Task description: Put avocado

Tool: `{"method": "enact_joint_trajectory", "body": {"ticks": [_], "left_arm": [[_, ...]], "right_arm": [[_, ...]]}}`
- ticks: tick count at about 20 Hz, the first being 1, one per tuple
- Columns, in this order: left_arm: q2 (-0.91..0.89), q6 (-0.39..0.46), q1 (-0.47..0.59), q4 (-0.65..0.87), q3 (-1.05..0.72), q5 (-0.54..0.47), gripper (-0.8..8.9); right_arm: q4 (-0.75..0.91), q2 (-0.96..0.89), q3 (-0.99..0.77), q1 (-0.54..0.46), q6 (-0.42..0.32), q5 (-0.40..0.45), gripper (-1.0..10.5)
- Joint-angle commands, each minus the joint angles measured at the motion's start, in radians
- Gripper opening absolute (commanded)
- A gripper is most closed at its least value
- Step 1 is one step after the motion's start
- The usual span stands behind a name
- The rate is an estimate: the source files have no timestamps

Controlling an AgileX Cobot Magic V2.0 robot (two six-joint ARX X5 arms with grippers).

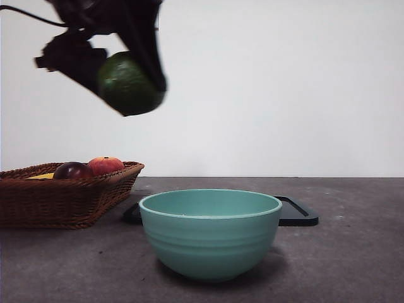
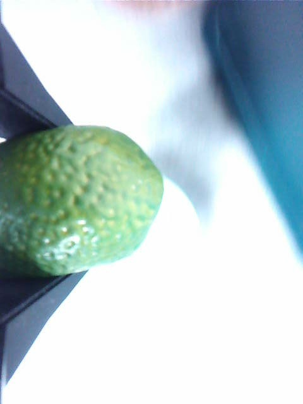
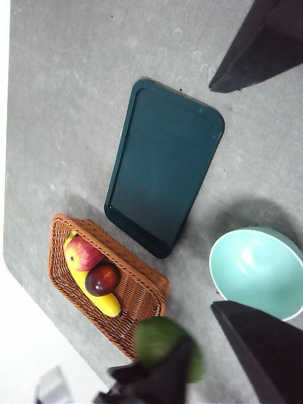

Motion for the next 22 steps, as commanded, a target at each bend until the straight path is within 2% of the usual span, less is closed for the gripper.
{"method": "enact_joint_trajectory", "body": {"ticks": [1,9,13,16,22], "left_arm": [[0.038,-0.005,-0.074,0.035,0.019,0.002,1.53],[0.208,-0.005,-0.211,0.104,0.019,-0.003,1.53],[0.290,-0.005,-0.224,0.134,0.019,-0.015,1.52],[0.328,-0.005,-0.228,0.139,0.019,-0.081,1.52],[0.371,-0.005,-0.237,0.204,0.019,-0.087,1.52]], "right_arm": [[0.006,0.004,0.016,0.004,0.011,-0.002,5.3],[0.006,0.004,0.016,0.004,0.011,-0.002,5.3],[0.006,0.004,0.016,0.004,0.011,-0.002,5.3],[0.006,0.004,0.016,0.004,0.011,-0.002,5.3],[0.006,0.004,0.016,0.004,0.011,-0.002,5.3]]}}
